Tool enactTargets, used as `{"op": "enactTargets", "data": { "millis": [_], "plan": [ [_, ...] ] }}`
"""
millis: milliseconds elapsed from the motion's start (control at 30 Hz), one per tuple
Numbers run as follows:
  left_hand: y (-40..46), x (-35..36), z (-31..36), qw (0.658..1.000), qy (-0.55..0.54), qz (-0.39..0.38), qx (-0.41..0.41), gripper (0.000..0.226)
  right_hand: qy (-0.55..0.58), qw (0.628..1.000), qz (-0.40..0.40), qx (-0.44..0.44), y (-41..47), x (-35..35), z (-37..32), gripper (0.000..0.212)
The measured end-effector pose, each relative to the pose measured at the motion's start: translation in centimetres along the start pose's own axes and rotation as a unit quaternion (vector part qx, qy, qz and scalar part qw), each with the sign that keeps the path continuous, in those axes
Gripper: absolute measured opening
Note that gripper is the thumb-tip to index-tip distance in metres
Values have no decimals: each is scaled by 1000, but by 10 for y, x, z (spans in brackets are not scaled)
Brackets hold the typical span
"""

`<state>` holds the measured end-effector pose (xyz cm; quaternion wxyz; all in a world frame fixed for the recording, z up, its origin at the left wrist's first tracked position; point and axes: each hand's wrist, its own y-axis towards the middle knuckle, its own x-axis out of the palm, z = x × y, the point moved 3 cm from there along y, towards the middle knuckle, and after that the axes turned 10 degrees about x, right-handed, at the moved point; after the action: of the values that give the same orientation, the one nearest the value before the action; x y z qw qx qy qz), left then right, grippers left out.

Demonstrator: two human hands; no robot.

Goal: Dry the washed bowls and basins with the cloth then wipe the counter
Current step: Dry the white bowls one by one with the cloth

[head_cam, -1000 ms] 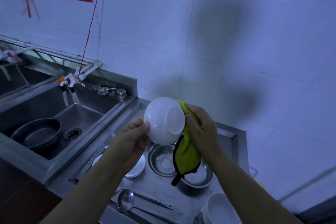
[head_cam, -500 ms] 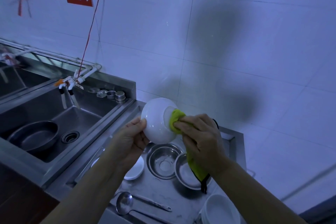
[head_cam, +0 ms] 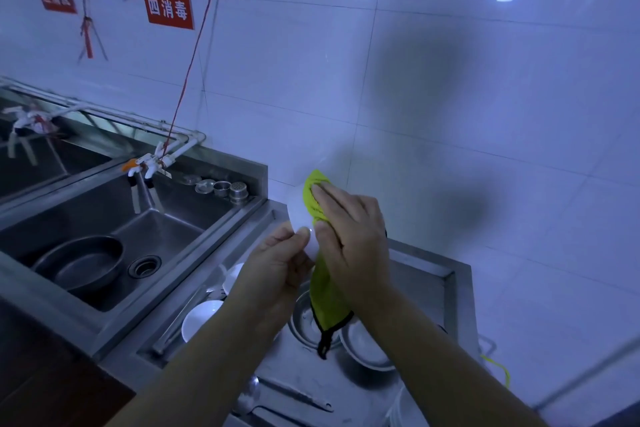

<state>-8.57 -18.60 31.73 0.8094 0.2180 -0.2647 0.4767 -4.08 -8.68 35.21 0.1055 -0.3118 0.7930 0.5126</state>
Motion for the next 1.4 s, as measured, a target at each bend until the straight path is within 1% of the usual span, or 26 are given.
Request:
{"op": "enactTargets", "data": {
  "millis": [33,67,133,200,267,300,400,467,533,600,667,700,767,867,933,1000,1067,1133,1200,1267,1333,1400],
  "plan": [
    [0,2,1,1000,-9,17,-3,6,-12,1000,9,-12,-4,2,-1,38],
    [1,2,1,999,-18,39,-3,8,-26,999,20,-33,-9,3,-2,36],
    [0,1,-1,996,-49,76,-18,20,-52,994,34,-86,-20,3,1,33],
    [-4,3,0,989,-119,85,-36,15,-64,988,45,-135,-32,1,9,31],
    [-7,4,3,977,-186,90,-53,18,-52,984,64,-159,-40,-2,19,30],
    [-9,4,4,972,-204,104,-56,19,-31,985,76,-150,-40,-4,24,29],
    [-14,4,1,963,-221,142,-61,17,61,991,102,-67,-27,-12,35,33],
    [-15,5,-4,960,-227,149,-66,18,68,992,103,-38,-21,-13,31,33],
    [-15,7,-10,959,-232,146,-78,21,16,995,88,-50,-26,-9,22,32],
    [-14,8,-15,958,-234,137,-94,24,-43,992,68,-92,-37,-5,18,30],
    [-16,8,-20,957,-238,135,-102,26,-55,989,58,-125,-44,-5,21,30],
    [-17,9,-21,956,-240,134,-103,25,-47,989,64,-128,-46,-7,25,29],
    [-20,8,-22,953,-250,134,-101,24,-5,992,91,-88,-49,-11,34,28],
    [-22,9,-23,955,-247,121,-110,32,120,985,114,49,-47,-17,46,30],
    [-23,8,-24,962,-228,100,-114,38,192,970,100,107,-41,-22,51,29],
    [-21,4,-25,974,-184,73,-112,41,239,956,71,152,-33,-29,54,28],
    [-19,0,-24,986,-131,46,-97,40,260,946,31,192,-26,-35,56,31],
    [-16,-3,-22,994,-79,7,-77,36,253,945,-9,209,-19,-40,57,32],
    [-16,-1,-19,997,-21,-42,-55,27,222,953,-43,204,-13,-45,58,33],
    [-15,1,-20,995,52,-76,-38,23,167,968,-72,173,-8,-49,56,34],
    [-13,3,-23,986,126,-104,-24,24,102,983,-94,123,-6,-51,52,33],
    [-11,6,-27,971,196,-140,-14,17,20,991,-114,60,-6,-50,44,32]
  ]
}}
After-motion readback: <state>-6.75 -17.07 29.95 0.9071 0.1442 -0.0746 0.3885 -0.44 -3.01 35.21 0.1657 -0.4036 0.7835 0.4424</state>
